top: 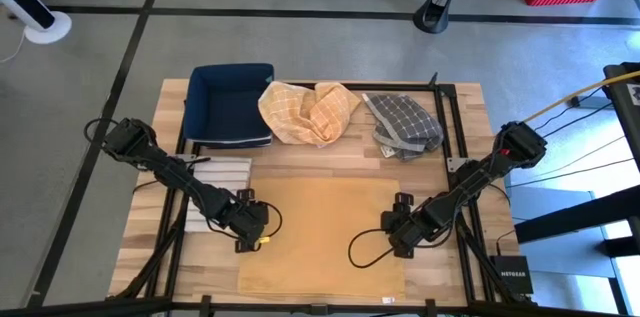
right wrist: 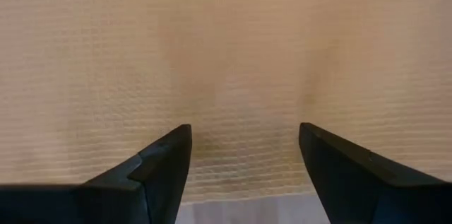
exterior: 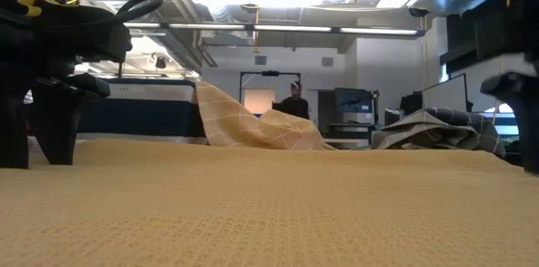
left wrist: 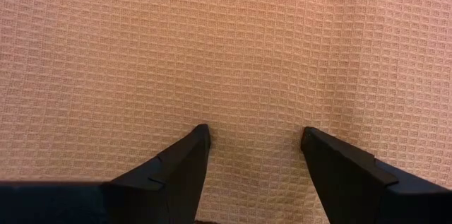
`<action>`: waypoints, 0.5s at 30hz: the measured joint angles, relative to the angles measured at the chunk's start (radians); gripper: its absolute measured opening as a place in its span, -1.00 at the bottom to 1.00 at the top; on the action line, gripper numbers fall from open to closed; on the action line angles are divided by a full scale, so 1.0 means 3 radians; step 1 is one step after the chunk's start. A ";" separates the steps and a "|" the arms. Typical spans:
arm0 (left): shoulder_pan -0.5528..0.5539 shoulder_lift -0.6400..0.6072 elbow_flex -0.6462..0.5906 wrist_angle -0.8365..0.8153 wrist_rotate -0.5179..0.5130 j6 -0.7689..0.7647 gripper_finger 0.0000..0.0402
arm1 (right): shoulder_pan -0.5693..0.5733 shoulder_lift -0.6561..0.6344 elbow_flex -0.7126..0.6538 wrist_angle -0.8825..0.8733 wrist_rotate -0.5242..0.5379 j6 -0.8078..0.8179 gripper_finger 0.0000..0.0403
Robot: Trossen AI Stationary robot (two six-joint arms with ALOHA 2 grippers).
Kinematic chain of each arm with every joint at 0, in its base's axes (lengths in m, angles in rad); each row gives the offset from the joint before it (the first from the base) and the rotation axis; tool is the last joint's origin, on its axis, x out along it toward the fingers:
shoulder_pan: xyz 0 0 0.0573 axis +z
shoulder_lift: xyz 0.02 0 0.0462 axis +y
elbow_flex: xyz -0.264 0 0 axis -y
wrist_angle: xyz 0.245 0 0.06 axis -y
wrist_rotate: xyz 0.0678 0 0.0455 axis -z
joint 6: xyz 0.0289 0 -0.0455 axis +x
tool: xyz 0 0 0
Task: Fold towel
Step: Fold the orange towel
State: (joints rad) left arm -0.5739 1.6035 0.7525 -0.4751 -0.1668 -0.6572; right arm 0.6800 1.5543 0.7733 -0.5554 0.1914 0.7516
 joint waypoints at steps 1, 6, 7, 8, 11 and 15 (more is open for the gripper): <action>0.0000 0.0000 0.0000 0.0000 0.0001 -0.0001 0.11 | 0.0001 -0.0047 0.0035 -0.0008 0.0001 -0.0001 0.31; 0.0000 0.0003 0.0000 0.0000 0.0001 -0.0002 0.11 | 0.0001 -0.0083 0.0028 -0.0123 -0.0025 0.0001 0.31; 0.0000 0.0003 0.0000 0.0000 0.0000 -0.0003 0.11 | 0.0001 -0.0079 0.0018 -0.0077 -0.0033 0.0003 0.31; 0.0000 0.0003 0.0000 0.0000 0.0000 -0.0004 0.11 | 0.0001 -0.0075 -0.0001 -0.0042 -0.0035 0.0005 0.31; 0.0000 0.0004 -0.0001 0.0000 0.0000 -0.0004 0.11 | 0.0003 -0.0029 -0.0087 -0.0027 -0.0049 0.0038 0.31; 0.0000 0.0004 -0.0001 0.0000 -0.0001 -0.0004 0.11 | 0.0003 0.0018 -0.0156 0.0296 -0.0110 0.0070 0.31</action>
State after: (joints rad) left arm -0.5739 1.6047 0.7521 -0.4751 -0.1671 -0.6582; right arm 0.6807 1.5597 0.7266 -0.4665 0.1583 0.7727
